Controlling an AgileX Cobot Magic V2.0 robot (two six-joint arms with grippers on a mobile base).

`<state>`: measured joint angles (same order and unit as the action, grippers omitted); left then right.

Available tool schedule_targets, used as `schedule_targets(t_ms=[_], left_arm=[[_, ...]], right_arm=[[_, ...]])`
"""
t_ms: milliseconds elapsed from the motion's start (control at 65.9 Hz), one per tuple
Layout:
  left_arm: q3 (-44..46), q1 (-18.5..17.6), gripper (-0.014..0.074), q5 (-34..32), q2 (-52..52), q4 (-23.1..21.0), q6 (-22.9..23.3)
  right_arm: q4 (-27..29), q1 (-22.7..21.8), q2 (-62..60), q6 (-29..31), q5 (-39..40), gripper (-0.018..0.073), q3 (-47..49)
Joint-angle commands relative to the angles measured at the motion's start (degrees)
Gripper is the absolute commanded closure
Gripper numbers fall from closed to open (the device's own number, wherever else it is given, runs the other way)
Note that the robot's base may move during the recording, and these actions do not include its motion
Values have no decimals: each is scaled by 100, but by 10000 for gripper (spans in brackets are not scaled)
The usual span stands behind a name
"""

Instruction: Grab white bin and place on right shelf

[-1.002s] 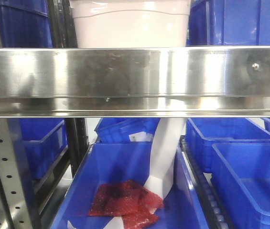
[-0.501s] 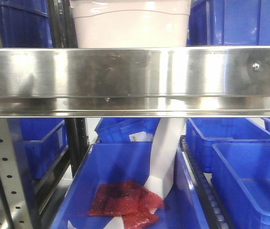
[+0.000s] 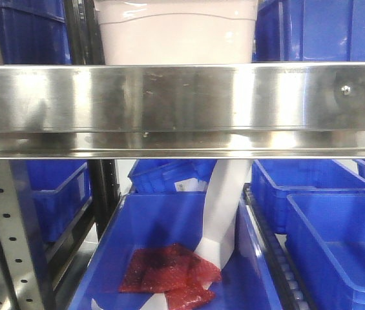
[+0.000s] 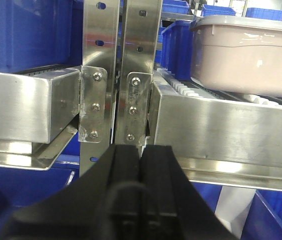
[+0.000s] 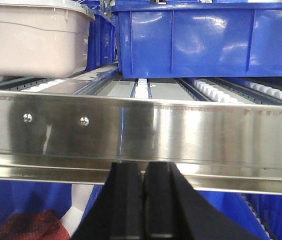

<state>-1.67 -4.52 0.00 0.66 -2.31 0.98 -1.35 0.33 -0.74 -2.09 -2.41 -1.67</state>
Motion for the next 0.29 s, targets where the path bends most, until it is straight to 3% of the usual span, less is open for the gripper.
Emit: schedule_targets(t_ms=[0, 273], left_arm=[[-1, -35, 715, -493, 62, -38, 52], [-1, -35, 715, -493, 62, -38, 52]], right_arm=[[18, 15, -91, 50, 474, 516, 11], [18, 15, -91, 50, 474, 516, 11]])
